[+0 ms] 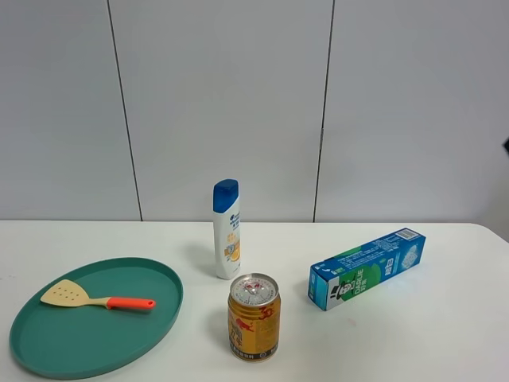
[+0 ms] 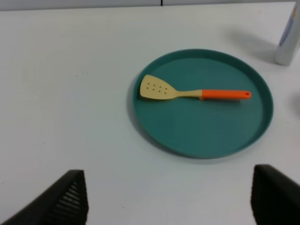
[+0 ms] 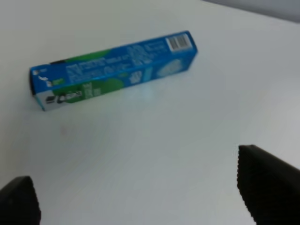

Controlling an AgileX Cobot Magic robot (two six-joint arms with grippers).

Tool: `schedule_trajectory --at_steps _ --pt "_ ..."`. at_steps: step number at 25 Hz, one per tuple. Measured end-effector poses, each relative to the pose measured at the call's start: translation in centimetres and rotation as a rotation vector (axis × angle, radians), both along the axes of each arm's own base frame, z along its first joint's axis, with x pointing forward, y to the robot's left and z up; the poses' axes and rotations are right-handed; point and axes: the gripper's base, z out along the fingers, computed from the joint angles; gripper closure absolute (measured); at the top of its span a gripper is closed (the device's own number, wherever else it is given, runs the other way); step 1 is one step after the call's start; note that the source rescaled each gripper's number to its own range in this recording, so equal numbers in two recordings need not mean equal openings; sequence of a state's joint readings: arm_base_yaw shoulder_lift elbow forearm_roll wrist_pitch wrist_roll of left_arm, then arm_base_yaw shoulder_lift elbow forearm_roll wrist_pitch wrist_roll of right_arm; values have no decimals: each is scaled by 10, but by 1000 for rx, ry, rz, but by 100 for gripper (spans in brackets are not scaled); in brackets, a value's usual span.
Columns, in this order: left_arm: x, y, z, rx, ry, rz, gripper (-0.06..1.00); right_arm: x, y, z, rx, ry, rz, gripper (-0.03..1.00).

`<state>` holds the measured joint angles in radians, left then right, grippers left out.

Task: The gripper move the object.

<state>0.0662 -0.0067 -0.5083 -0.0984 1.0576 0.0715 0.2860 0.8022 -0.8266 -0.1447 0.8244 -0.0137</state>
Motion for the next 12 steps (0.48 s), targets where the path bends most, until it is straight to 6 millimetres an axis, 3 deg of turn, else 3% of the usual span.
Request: schedule_trajectory --at_steps 6,12 --pt "0 0 0 0 0 0 -6 -63 -31 -5 147 -22 -263 14" --pt "0 0 0 0 0 0 -6 -124 -34 -30 236 -105 -311 14"
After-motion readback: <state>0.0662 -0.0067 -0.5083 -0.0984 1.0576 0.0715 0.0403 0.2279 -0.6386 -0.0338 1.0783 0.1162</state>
